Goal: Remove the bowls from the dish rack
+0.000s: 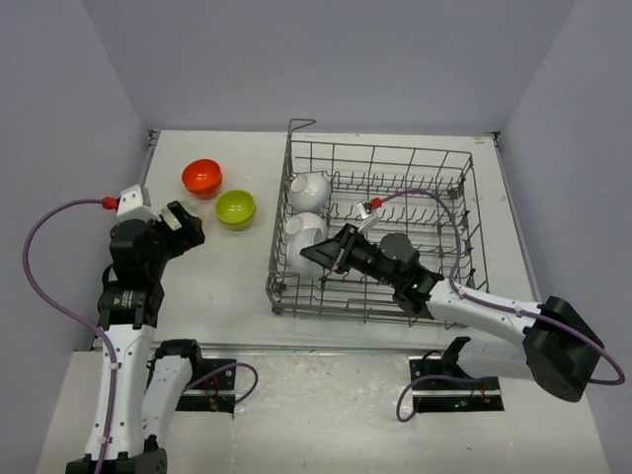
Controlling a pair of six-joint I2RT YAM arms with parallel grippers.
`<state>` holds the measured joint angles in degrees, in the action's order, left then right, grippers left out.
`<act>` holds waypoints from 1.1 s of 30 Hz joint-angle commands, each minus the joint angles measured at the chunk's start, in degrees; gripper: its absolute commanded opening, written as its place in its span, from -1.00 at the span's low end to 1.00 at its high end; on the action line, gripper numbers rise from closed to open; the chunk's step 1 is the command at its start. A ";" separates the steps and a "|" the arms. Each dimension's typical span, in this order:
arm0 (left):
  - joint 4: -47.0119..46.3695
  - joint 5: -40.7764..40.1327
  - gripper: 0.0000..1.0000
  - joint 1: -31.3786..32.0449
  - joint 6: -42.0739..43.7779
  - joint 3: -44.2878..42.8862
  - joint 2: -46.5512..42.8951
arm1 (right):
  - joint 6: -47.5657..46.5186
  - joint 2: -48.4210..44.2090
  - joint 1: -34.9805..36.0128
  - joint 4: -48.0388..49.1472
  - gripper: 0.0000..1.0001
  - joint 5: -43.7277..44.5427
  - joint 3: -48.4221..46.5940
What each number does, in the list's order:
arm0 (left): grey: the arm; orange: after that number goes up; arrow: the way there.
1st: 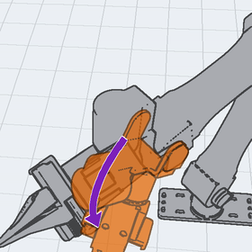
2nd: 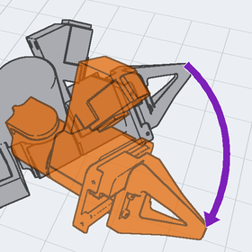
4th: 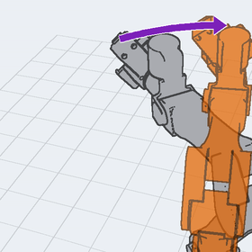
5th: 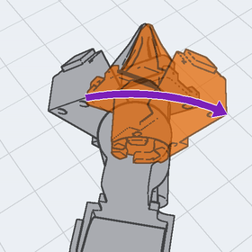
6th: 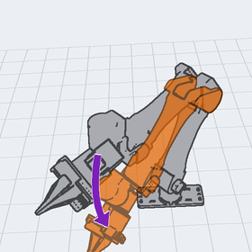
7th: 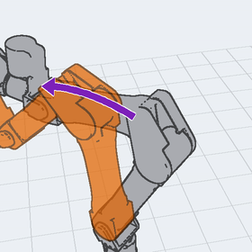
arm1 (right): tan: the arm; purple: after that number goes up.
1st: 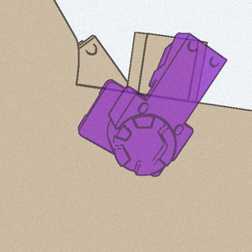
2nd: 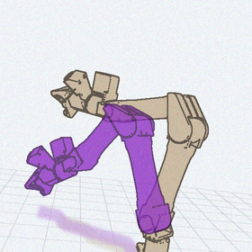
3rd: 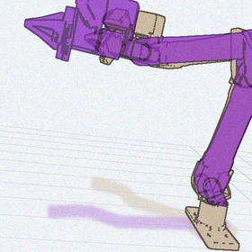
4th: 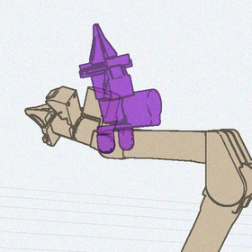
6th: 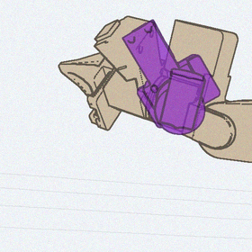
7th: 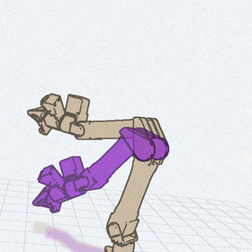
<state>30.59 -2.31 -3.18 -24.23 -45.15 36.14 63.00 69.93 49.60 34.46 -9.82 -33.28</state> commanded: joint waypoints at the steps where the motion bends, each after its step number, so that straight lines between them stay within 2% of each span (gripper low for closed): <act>1: -1.67 2.48 1.00 0.37 0.85 -5.81 0.07 | -5.16 -3.66 -0.91 3.62 -1.00 2.17 -1.52; 7: -1.41 13.19 1.00 0.54 0.59 -16.88 7.16 | -16.84 -8.05 -1.09 -12.99 -1.00 8.76 -8.63; 9: -0.63 18.88 1.00 0.98 0.76 -21.53 12.08 | -27.43 -9.11 -1.18 -20.20 -1.00 9.64 -13.37; 11: 0.69 21.02 1.00 2.38 1.46 -25.50 15.61 | -33.79 -9.20 -1.09 -28.60 -1.00 8.69 -20.11; 12: 2.96 20.68 1.00 5.70 1.99 -30.48 19.19 | -40.87 -8.76 -0.91 -32.75 -1.00 7.46 -22.94; 13: 4.38 19.54 1.00 7.64 3.21 -33.23 21.14 | -43.90 -7.45 -0.22 -40.79 -1.00 7.36 -25.93; 14: 5.96 16.14 1.00 10.10 4.01 -36.47 23.43 | -46.89 -6.48 0.23 -45.05 -1.00 7.62 -31.70; 15: 9.89 13.93 1.00 15.26 4.62 -43.20 25.62 | -49.62 -5.43 0.58 -49.18 -1.00 8.50 -34.28; 17: 14.04 8.49 1.00 20.47 6.81 -50.27 33.36 | -57.79 -2.10 3.29 -59.26 -1.00 10.34 -41.21; 18: 17.97 7.50 1.00 24.76 7.35 -57.09 38.34 | -60.08 -0.86 4.44 -62.64 -1.00 11.92 -43.17; 21: 21.17 6.70 1.00 30.66 7.79 -65.74 44.43 | -67.03 2.05 8.57 -70.65 -1.00 14.22 -48.10; 23: 22.40 6.70 1.00 34.79 7.62 -68.74 46.29 | -68.01 2.14 10.51 -72.42 -1.00 12.91 -49.33; 26: 22.67 6.36 1.00 39.37 7.70 -68.59 48.23 | -69.24 1.35 12.27 -72.43 -1.00 12.38 -49.43; 31: 24.34 0.29 0.97 41.85 7.53 -64.64 48.32 | -70.03 1.08 14.02 -73.83 -1.00 15.09 -49.86; 33: 24.08 0.90 0.92 42.03 7.79 -61.91 48.41 | -70.38 1.87 14.55 -74.88 -1.00 16.06 -50.57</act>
<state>52.31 1.23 38.74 -18.17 -109.38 84.93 -3.84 72.49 63.13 -40.75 3.18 -80.42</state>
